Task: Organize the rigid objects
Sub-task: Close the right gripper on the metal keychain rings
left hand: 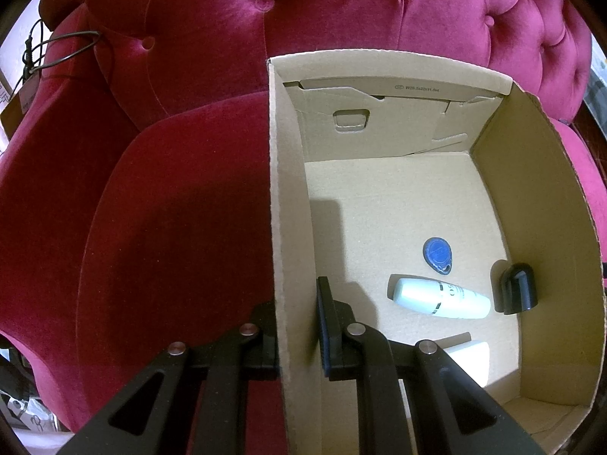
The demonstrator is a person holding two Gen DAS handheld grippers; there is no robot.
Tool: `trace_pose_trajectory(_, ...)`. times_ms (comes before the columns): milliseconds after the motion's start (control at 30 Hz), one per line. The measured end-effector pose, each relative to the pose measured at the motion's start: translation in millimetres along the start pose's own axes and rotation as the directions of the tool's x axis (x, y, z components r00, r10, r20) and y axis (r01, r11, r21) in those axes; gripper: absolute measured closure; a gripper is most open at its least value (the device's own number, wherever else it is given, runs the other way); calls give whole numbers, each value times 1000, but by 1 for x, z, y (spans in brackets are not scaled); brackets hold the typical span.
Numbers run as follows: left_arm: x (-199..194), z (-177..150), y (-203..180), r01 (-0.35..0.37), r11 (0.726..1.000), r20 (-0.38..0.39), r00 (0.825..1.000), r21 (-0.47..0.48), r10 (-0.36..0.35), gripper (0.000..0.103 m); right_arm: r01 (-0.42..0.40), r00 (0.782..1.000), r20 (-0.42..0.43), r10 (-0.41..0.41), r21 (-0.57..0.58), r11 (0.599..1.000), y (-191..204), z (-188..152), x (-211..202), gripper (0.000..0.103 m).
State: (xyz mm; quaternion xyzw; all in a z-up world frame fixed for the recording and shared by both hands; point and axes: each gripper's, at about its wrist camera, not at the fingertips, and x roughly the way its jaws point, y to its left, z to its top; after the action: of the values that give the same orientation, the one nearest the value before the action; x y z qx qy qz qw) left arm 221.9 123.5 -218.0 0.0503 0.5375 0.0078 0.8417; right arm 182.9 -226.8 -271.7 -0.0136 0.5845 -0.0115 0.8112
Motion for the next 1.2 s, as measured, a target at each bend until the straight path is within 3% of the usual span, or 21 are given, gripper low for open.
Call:
trace_pose_trajectory(400,0,1,-4,-4,1000,-2,1000,4,4,88,-19,1000,18,19,14,1000,2,10,13,17)
trace_pose_trajectory(500,0,1,-4,-5,1000,-1,1000,5,5,88,-25,999,24,25,3,1000,2,9,13,23)
trace_pose_trajectory(600,0,1,-4,-5,1000,-1,1000,6,5,88,-40,999,30,40,-13,999,5,8,9,39)
trace_pose_trajectory(633,0,1,-4,-5,1000,-1,1000,6,5,88,-42,999,32,43,-23,999,7,8,8,50)
trace_pose_trajectory(667,0,1,-4,-5,1000,-1,1000,6,5,88,-51,998,33,52,-35,998,10,8,6,70)
trace_pose_trajectory(700,0,1,-4,-5,1000,-1,1000,6,5,88,-50,998,32,52,-41,998,12,8,5,77)
trace_pose_trajectory(733,0,1,-5,-5,1000,-1,1000,6,5,88,-41,999,30,43,-43,998,13,9,5,90)
trace_pose_trajectory(1200,1,1,-4,-3,1000,0,1000,4,3,88,-38,999,31,38,20,999,2,11,-23,93)
